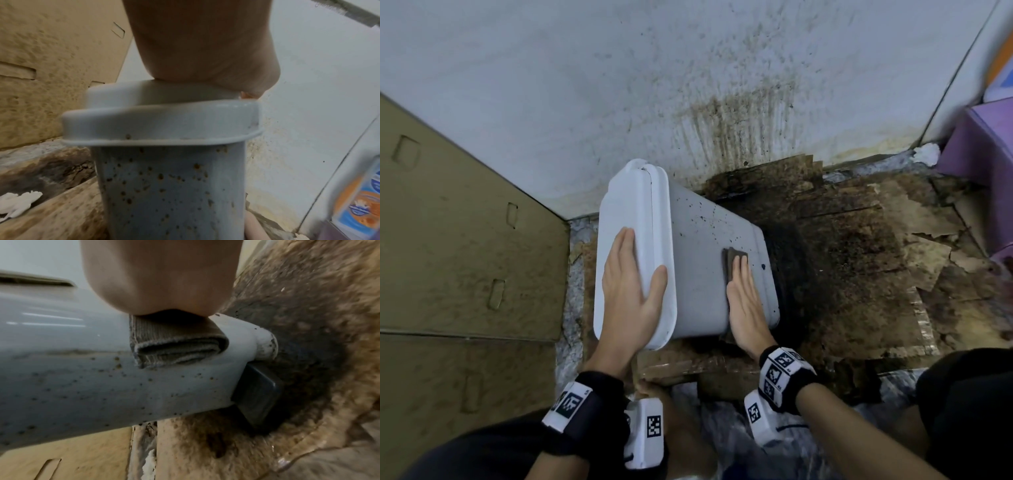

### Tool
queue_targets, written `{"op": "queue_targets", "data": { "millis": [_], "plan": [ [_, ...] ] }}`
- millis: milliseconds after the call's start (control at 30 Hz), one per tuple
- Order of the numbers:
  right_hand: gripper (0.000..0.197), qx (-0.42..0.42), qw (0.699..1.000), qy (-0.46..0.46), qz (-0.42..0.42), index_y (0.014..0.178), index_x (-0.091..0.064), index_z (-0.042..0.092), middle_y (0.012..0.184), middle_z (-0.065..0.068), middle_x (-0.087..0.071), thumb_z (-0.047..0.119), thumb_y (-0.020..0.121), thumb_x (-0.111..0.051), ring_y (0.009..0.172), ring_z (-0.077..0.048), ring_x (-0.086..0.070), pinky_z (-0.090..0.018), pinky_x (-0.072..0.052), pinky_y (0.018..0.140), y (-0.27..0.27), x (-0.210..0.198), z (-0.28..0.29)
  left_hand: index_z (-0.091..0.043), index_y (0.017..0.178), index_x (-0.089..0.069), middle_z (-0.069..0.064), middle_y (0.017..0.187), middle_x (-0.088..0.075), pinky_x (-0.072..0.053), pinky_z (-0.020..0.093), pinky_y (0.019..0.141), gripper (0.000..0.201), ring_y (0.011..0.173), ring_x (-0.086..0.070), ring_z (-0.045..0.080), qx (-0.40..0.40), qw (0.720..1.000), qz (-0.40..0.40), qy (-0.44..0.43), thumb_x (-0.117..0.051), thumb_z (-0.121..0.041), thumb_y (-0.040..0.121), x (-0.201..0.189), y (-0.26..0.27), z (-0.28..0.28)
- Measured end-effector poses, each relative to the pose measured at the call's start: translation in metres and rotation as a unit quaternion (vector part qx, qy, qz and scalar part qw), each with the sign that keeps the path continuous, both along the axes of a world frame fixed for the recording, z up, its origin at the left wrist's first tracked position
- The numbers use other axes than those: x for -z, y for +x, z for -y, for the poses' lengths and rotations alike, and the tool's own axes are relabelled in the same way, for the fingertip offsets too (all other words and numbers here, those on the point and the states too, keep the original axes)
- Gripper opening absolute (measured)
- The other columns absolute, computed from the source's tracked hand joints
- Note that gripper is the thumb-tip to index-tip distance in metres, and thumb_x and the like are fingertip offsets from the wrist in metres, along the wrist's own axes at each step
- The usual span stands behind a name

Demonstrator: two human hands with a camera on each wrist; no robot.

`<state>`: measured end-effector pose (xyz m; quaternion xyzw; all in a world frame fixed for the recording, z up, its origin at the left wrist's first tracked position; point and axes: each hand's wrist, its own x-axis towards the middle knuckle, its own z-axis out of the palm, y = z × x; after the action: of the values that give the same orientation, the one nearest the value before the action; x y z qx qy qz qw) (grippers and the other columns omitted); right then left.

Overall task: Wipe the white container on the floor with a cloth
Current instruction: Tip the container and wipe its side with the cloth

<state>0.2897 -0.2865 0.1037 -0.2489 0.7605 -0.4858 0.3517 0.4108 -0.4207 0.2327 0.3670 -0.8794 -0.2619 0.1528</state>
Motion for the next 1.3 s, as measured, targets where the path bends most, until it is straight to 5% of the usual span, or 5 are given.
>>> {"op": "queue_targets", "data": {
  "millis": [300, 567, 867, 1067, 1300],
  "plan": [
    [0.051, -0.062, 0.992, -0.11, -0.023, 0.159, 0.009, 0.039, 0.168, 0.021, 0.02, 0.035, 0.112, -0.011, 0.152, 0.006, 0.02, -0.028, 0.011, 0.125, 0.068, -0.077, 0.021, -0.014, 0.167, -0.016, -0.003, 0.173, -0.016, -0.011, 0.034, 0.13, 0.082, 0.16, -0.013, 0.009, -0.005, 1.0, -0.012, 0.028, -0.038, -0.057, 0.1, 0.005, 0.01, 0.011],
    [0.054, 0.004, 0.998, -0.055, -0.038, 0.162, -0.005, 0.033, 0.169, 0.022, 0.005, 0.039, 0.109, -0.015, 0.154, 0.006, 0.008, -0.041, -0.005, 0.13, 0.042, -0.017, -0.001, -0.016, 0.167, -0.017, -0.002, 0.173, -0.018, -0.012, 0.033, 0.128, 0.076, 0.16, -0.015, 0.012, -0.014, 0.999, -0.016, 0.041, -0.042, -0.05, 0.102, 0.002, 0.014, 0.013],
    [0.059, -0.039, 0.991, -0.119, -0.043, 0.163, -0.007, 0.029, 0.171, 0.017, 0.003, 0.023, 0.106, -0.02, 0.154, 0.005, 0.009, -0.019, 0.007, 0.125, 0.067, -0.062, 0.012, -0.016, 0.167, -0.017, -0.002, 0.173, -0.017, -0.01, 0.031, 0.128, 0.075, 0.159, -0.013, 0.01, -0.013, 0.999, -0.013, 0.043, -0.043, -0.046, 0.103, 0.001, 0.011, 0.009],
    [0.061, -0.001, 0.999, -0.019, -0.027, 0.16, 0.0, 0.032, 0.169, 0.015, 0.01, 0.039, 0.101, -0.01, 0.155, 0.004, 0.009, -0.038, -0.003, 0.13, 0.023, -0.004, -0.006, -0.016, 0.166, -0.019, -0.002, 0.173, -0.018, -0.011, 0.034, 0.129, 0.078, 0.159, -0.015, 0.012, -0.01, 0.999, -0.02, 0.042, -0.043, -0.05, 0.101, -0.001, 0.008, 0.007],
    [0.061, -0.03, 0.994, -0.106, -0.001, 0.162, -0.006, 0.032, 0.169, 0.018, 0.006, 0.029, 0.102, -0.017, 0.152, 0.009, 0.011, -0.027, 0.005, 0.127, 0.063, -0.062, 0.015, -0.02, 0.166, -0.018, -0.005, 0.172, -0.018, -0.013, 0.035, 0.129, 0.077, 0.158, -0.016, 0.009, -0.019, 0.998, -0.03, 0.05, -0.043, -0.053, 0.101, 0.004, 0.012, 0.013]
  ]
}}
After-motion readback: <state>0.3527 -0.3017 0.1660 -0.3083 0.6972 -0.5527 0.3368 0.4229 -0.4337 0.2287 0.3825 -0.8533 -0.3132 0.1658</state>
